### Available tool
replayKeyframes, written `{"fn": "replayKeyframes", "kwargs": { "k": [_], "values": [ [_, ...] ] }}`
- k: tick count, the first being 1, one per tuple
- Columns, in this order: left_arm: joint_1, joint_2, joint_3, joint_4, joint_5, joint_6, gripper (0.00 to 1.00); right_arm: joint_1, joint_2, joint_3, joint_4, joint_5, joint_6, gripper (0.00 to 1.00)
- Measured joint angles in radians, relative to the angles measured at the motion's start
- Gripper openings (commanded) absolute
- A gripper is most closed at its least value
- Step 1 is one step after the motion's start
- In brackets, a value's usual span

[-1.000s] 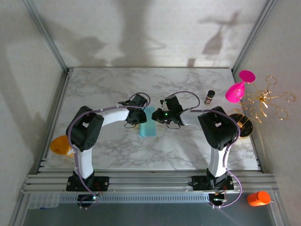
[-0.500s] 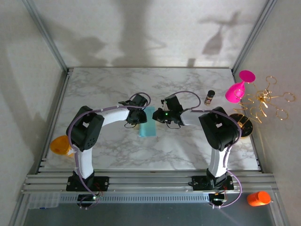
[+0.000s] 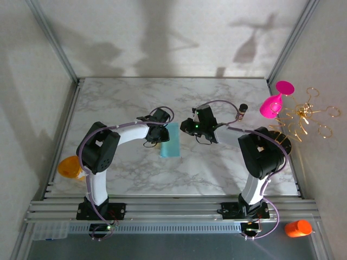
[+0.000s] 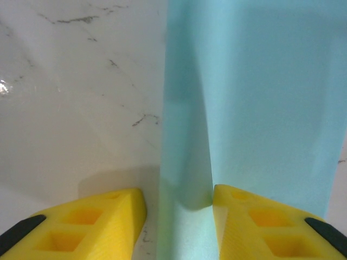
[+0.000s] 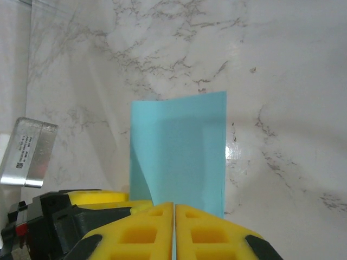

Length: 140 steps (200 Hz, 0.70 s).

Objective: Fold a paper plane with a square sheet of paper (pick it up from the middle)
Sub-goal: Hold the square sheet of paper at the center of the table.

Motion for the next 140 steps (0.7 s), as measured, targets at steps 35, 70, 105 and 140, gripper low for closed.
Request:
{"fn": "replayKeyframes", "kwargs": {
  "k": [35,70,105,140],
  "values": [
    [0.0,0.002,0.0,0.0,0.0,0.0,0.42,0.013,0.054,0.006,-0.008,-0.042,0.004,0.09],
    [0.0,0.002,0.0,0.0,0.0,-0.001,0.42,0.04,0.102,0.028,-0.037,-0.076,0.003,0.09],
    [0.0,0.002,0.0,0.0,-0.001,-0.001,0.42,0.048,0.13,0.069,-0.078,-0.097,-0.01,0.08],
    [0.0,0.002,0.0,0.0,-0.002,-0.001,0.42,0.048,0.166,0.101,-0.118,-0.098,-0.02,0.08]
  ]
}}
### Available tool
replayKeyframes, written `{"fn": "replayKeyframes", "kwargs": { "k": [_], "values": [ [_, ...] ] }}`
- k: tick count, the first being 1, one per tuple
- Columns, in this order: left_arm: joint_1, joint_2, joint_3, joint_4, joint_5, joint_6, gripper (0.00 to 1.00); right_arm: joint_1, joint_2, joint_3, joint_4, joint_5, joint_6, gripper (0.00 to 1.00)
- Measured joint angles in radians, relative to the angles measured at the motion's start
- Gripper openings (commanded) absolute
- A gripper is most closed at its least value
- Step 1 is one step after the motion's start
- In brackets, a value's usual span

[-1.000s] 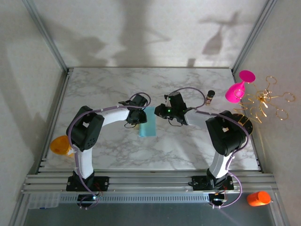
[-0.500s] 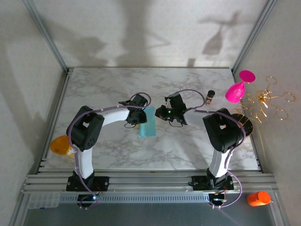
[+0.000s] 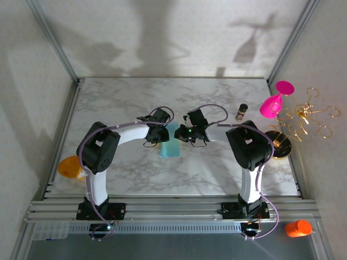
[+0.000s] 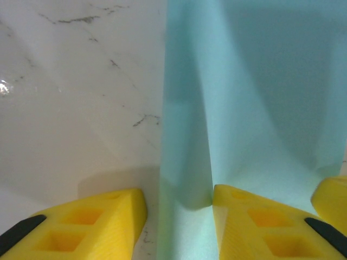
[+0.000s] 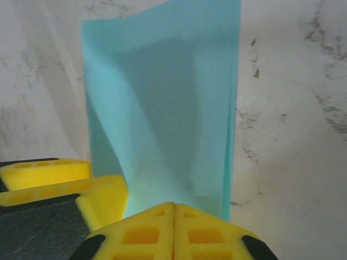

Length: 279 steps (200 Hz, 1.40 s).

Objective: Fold a paper plane with a square sheet of paper (pick it up from the middle)
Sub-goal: Hold the square sheet of paper at the center of the table.

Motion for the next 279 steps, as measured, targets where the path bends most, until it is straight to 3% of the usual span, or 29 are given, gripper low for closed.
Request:
{"fn": "replayKeyframes", "kwargs": {
  "k": [84,128,160,207,279],
  "values": [
    [0.0,-0.01,-0.003,0.0,-0.001,-0.004,0.4,0.0,0.016,0.017,-0.047,0.012,-0.026,0.06],
    [-0.006,-0.018,0.022,-0.024,-0.002,-0.014,0.45,-0.002,0.016,0.009,-0.039,0.016,-0.037,0.05],
    [0.002,-0.056,0.04,-0.039,-0.046,-0.026,0.44,-0.002,0.021,0.012,-0.043,0.016,-0.044,0.05],
    [0.009,-0.136,0.057,0.039,0.047,-0.041,0.29,-0.002,0.023,0.021,-0.06,0.023,-0.046,0.04],
    [0.009,-0.034,0.051,0.066,0.201,-0.056,0.15,-0.002,0.024,0.023,-0.064,0.024,-0.049,0.04]
  ]
}}
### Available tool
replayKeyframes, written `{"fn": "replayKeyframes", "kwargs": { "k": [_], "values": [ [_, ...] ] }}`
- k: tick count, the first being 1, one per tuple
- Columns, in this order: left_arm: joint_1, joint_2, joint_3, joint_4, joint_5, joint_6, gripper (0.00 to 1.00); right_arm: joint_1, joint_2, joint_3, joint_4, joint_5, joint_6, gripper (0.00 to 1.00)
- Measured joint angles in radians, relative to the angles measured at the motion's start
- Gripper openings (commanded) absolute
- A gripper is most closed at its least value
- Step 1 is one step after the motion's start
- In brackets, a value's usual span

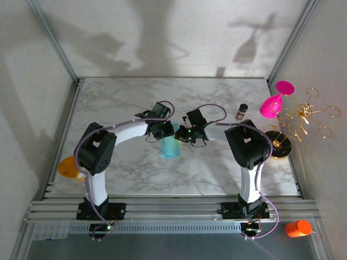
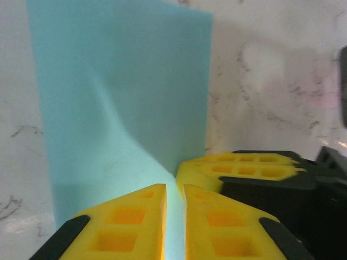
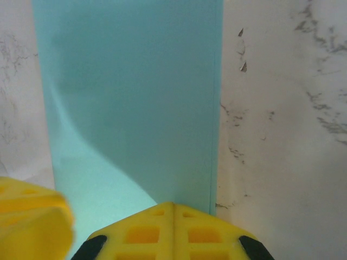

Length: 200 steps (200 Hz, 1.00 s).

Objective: Fold a paper plane with a square sheet of paper (pick it up from the middle)
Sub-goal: Hold the square sheet of paper at the center of the table, then first fold the square sheet of paper in half at the center of the table.

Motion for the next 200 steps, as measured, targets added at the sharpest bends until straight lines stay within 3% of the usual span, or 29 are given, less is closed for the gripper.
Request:
{"fn": "replayKeyframes", "kwargs": {
  "k": [95,200],
  "values": [
    [0.033,0.052,-0.02,-0.019,0.017,0.012,0.14,0.0,0.002,0.001,-0.001,0.002,0.0,0.03],
    [0.158,0.005,-0.159,0.106,0.203,0.15,0.18,0.004,0.014,0.001,0.029,0.002,-0.003,0.03]
  ]
}}
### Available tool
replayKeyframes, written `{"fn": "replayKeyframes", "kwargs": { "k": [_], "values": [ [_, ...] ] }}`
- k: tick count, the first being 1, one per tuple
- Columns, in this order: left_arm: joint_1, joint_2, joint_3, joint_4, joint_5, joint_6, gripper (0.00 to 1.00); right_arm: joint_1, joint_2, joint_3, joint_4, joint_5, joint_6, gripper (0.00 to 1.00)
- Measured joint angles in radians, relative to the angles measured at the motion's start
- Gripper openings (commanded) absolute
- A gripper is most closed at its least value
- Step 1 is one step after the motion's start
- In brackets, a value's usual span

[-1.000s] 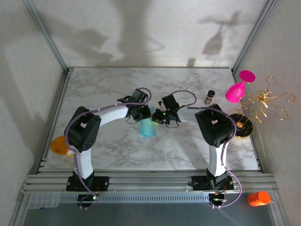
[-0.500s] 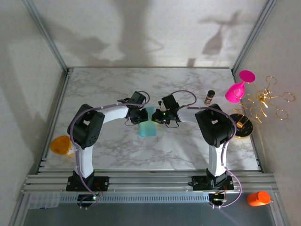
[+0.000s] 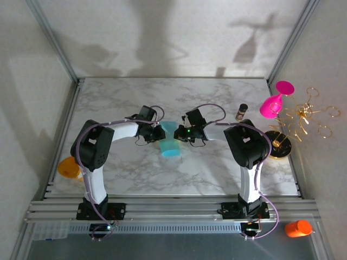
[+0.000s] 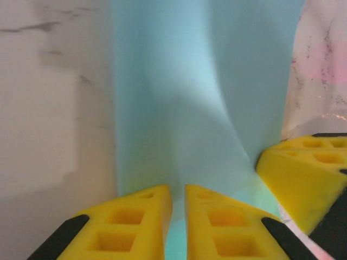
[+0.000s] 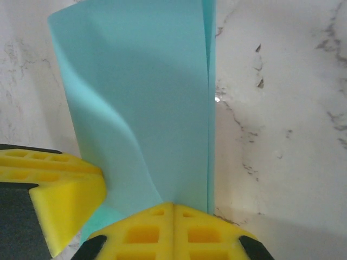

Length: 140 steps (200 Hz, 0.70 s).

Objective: Fold a paper plane with a square sheet of paper (pick it up from the middle)
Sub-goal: First fold the square sheet of paper in half at the center of the table.

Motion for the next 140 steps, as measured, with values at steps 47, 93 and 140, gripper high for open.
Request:
{"fn": "replayKeyframes", "kwargs": {
  "k": [47,93,140],
  "values": [
    [0.048,-0.055,-0.042,-0.024,0.007,0.023,0.19,0.0,0.0,0.0,0.001,0.002,-0.001,0.02],
    [0.027,-0.13,-0.094,0.038,0.019,-0.069,0.18,0.0,-0.001,0.0,0.0,0.003,-0.004,0.02],
    [-0.059,-0.093,-0.106,0.116,0.039,-0.141,0.18,0.0,-0.001,0.0,0.0,0.003,-0.008,0.02]
  ]
}}
